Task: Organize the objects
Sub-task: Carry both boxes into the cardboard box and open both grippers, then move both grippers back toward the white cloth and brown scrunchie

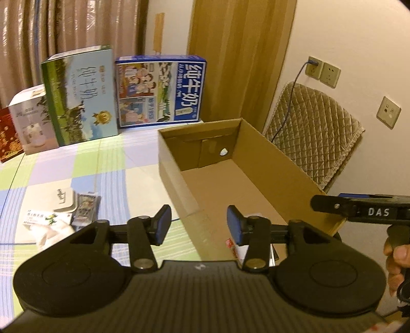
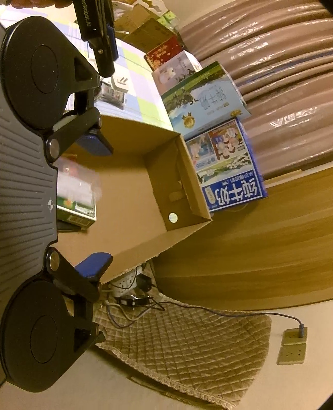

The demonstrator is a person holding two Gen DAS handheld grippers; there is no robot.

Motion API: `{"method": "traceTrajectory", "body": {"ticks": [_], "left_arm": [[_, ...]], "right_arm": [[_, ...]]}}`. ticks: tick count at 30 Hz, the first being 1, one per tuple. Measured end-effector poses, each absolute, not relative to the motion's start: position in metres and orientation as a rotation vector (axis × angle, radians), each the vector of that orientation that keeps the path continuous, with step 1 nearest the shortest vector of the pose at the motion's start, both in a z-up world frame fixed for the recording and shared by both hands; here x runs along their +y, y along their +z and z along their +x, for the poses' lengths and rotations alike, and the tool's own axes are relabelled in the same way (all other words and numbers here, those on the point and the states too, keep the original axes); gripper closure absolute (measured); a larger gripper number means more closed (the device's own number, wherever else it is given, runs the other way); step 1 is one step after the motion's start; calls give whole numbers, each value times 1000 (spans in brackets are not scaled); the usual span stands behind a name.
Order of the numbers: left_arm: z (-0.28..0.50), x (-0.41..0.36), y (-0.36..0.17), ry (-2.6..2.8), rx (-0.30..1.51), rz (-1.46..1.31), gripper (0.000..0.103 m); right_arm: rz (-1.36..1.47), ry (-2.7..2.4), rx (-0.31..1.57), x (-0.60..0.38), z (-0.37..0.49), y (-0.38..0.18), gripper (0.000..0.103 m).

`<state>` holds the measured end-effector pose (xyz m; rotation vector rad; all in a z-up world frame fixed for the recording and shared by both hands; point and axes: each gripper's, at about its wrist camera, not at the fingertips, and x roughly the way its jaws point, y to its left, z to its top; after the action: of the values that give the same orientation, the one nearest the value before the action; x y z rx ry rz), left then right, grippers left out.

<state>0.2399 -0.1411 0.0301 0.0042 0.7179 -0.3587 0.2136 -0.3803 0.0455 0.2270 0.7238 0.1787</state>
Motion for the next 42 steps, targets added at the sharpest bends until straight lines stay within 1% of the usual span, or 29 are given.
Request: {"method": "traceTrajectory", "body": {"ticks": [2, 7, 8, 10, 11, 13, 15, 18, 23, 25, 27, 28, 42], "left_arm": [[235, -133, 34, -347, 714, 7, 55], [218, -112, 41, -316, 711, 5, 41], [214, -107, 42, -309, 713, 3, 39], [206, -98, 45, -289, 713, 8, 32], [202, -94, 46, -281, 710, 10, 31], [194, -85, 48, -265, 705, 9, 25], [187, -75, 50, -247, 704, 8, 23], [179, -61, 54, -221, 700, 6, 17], [165, -35, 59, -182, 689, -5, 13], [160, -24, 62, -167, 683, -14, 6], [155, -13, 63, -153, 675, -15, 1], [153, -7, 64, -147, 673, -12, 1], [116, 95, 64, 13, 692, -7, 1]], "right_arm": [[224, 182, 717, -375, 207, 51, 21], [205, 220, 694, -351, 190, 64, 15], [198, 229, 692, -346, 187, 65, 14], [177, 253, 689, -333, 182, 67, 13], [169, 265, 687, -328, 180, 67, 12], [157, 285, 685, -316, 174, 69, 12], [151, 302, 684, -306, 170, 70, 11], [146, 319, 674, -292, 164, 74, 8], [126, 355, 667, -268, 157, 80, 7], [112, 372, 663, -257, 153, 83, 6], [99, 388, 660, -248, 150, 85, 5], [94, 391, 659, -244, 148, 85, 2], [32, 488, 667, -186, 125, 72, 2]]}}
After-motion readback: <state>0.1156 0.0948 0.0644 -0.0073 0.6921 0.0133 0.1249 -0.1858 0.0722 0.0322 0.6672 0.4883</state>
